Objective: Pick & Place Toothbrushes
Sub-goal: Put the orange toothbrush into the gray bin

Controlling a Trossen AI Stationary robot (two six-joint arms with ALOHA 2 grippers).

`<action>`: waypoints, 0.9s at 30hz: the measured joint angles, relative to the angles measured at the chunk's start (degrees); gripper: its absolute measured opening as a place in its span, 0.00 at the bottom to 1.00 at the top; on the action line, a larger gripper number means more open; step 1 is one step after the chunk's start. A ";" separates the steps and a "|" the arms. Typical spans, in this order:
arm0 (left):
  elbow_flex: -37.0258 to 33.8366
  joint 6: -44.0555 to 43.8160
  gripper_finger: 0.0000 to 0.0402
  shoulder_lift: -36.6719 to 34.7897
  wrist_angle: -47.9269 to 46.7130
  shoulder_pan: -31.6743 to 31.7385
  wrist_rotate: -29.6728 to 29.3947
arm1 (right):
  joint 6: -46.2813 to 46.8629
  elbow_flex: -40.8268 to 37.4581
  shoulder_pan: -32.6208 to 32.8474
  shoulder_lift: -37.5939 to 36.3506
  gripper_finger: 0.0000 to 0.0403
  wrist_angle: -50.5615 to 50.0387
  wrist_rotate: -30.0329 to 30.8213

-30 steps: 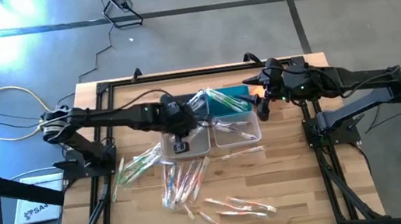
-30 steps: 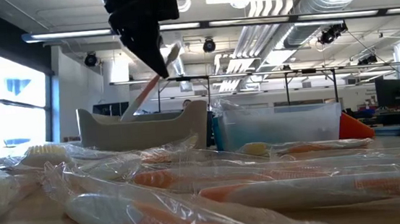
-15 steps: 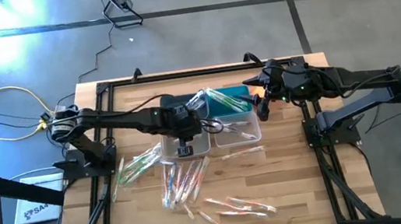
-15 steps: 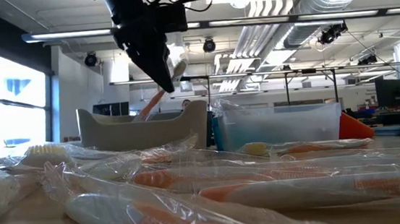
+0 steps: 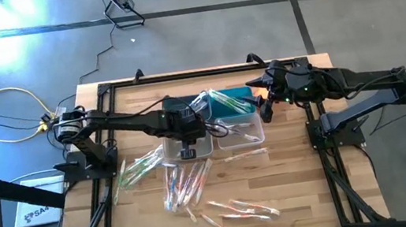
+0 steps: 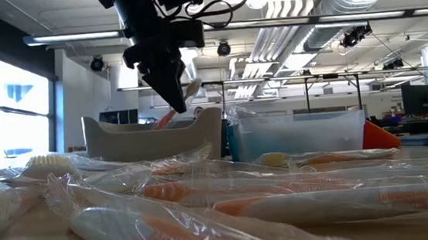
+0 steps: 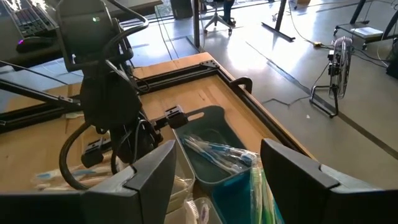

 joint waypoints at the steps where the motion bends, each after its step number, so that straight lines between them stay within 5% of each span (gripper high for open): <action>1: 0.00 -0.36 0.10 0.00 0.03 0.00 -0.02 | 0.00 0.00 0.00 0.00 0.56 0.00 0.00; 13: 0.00 -0.80 0.31 0.00 -1.41 0.00 0.83 | -0.07 0.00 0.00 0.00 0.56 -0.86 -0.22; 27: 7.92 -2.22 0.32 -0.46 -3.30 0.00 1.27 | -0.09 0.02 0.00 0.00 0.56 -2.47 -0.22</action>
